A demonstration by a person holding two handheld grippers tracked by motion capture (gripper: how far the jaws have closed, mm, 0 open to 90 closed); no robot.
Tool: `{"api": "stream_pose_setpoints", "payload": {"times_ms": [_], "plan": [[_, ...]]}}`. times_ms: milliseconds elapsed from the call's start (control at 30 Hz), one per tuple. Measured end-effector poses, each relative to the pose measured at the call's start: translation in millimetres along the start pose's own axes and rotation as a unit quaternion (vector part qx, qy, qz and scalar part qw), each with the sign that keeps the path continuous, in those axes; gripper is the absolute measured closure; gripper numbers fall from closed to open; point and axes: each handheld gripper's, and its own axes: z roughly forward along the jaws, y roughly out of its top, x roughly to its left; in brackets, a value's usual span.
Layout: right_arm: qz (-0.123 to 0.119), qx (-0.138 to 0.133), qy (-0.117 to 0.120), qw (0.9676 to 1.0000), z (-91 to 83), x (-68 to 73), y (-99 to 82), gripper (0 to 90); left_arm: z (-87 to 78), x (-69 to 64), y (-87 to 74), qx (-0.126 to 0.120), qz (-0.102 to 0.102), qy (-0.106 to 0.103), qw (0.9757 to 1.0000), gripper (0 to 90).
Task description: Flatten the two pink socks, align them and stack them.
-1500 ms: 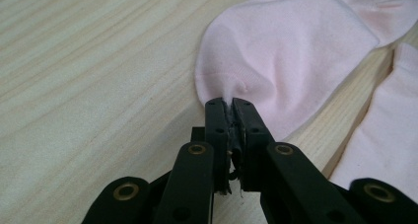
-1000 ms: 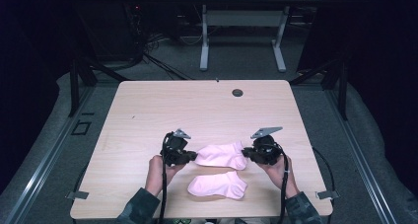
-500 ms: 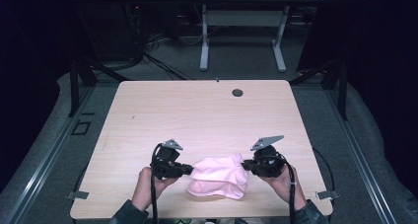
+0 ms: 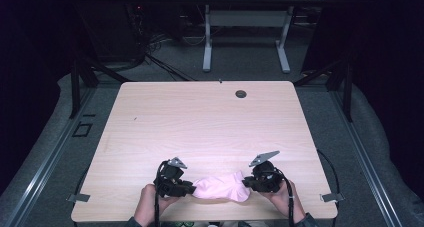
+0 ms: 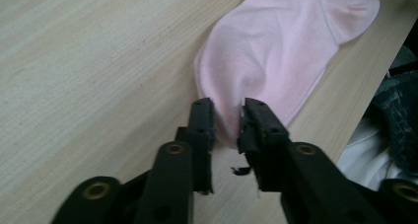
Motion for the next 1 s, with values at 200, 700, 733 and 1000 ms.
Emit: {"api": "stream_pose_setpoints", "payload": {"times_ms": [200,700,733,1000], "plan": [[-0.006,-0.003,-0.013,0.9999,3.5,0.1,-4.7,69.7,-8.1,2.1,0.5,-0.026,-0.006,0.015,0.9995,38.7],[-0.007,-0.054,-0.047,0.9974,-14.2,-1.9,-11.7,23.8,-29.0,20.2,-14.5,-0.096,-0.028,0.115,0.9884,8.5],[-0.006,-0.064,-0.045,0.9969,-19.6,-3.3,-13.4,19.6,-31.9,21.6,-16.3,-0.100,-0.030,0.120,0.9872,7.1],[0.017,-0.109,-0.080,0.9907,-48.5,-22.3,-31.7,5.8,-56.7,45.8,-43.3,-0.126,-0.059,0.164,0.9766,0.3]]}}
